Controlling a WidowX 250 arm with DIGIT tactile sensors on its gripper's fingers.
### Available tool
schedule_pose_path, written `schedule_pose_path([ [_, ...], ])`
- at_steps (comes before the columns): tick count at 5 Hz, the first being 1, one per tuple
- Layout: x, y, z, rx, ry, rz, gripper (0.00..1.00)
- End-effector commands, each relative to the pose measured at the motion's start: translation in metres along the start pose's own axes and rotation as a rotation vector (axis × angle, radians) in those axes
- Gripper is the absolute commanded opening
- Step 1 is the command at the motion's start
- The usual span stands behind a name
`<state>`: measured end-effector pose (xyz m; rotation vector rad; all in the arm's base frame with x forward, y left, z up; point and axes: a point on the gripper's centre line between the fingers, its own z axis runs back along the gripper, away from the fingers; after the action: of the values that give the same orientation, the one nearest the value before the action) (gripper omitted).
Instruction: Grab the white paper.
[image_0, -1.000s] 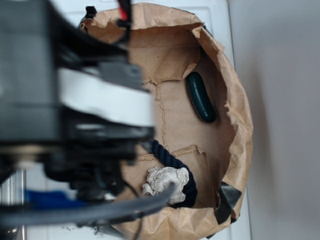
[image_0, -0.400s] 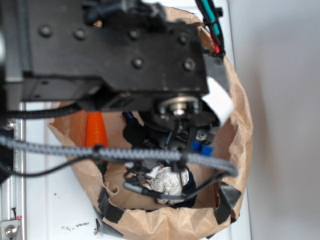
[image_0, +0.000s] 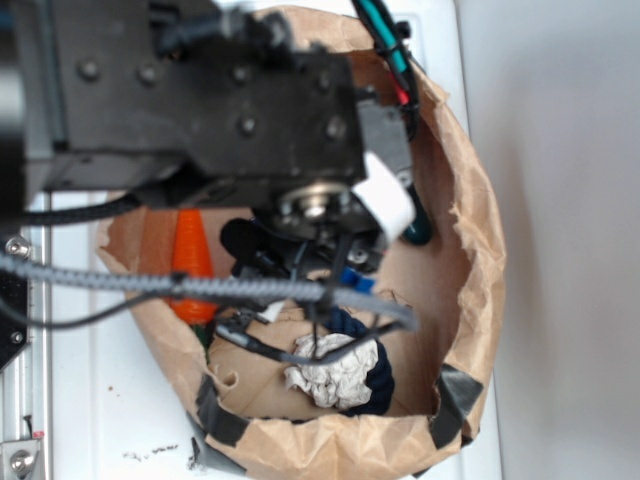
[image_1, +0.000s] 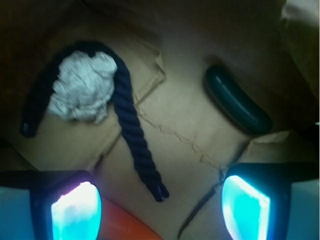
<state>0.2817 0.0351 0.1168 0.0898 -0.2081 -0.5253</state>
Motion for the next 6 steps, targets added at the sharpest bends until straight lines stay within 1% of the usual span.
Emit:
schedule_pose_path([
  [1, 0.014, -0.020, 0.016, -0.080, -0.116, -0.092, 1.00],
  [2, 0.022, -0.029, 0.022, -0.117, -0.170, -0.122, 1.00],
  [3, 0.036, -0.038, 0.011, -0.160, -0.197, -0.143, 1.00],
  [4, 0.053, -0.056, -0.004, -0.175, -0.155, -0.125, 1.00],
  [5, 0.061, -0.074, -0.017, -0.216, -0.111, -0.079, 1.00],
  [6, 0.075, -0.083, -0.025, -0.301, -0.130, -0.053, 1.00],
])
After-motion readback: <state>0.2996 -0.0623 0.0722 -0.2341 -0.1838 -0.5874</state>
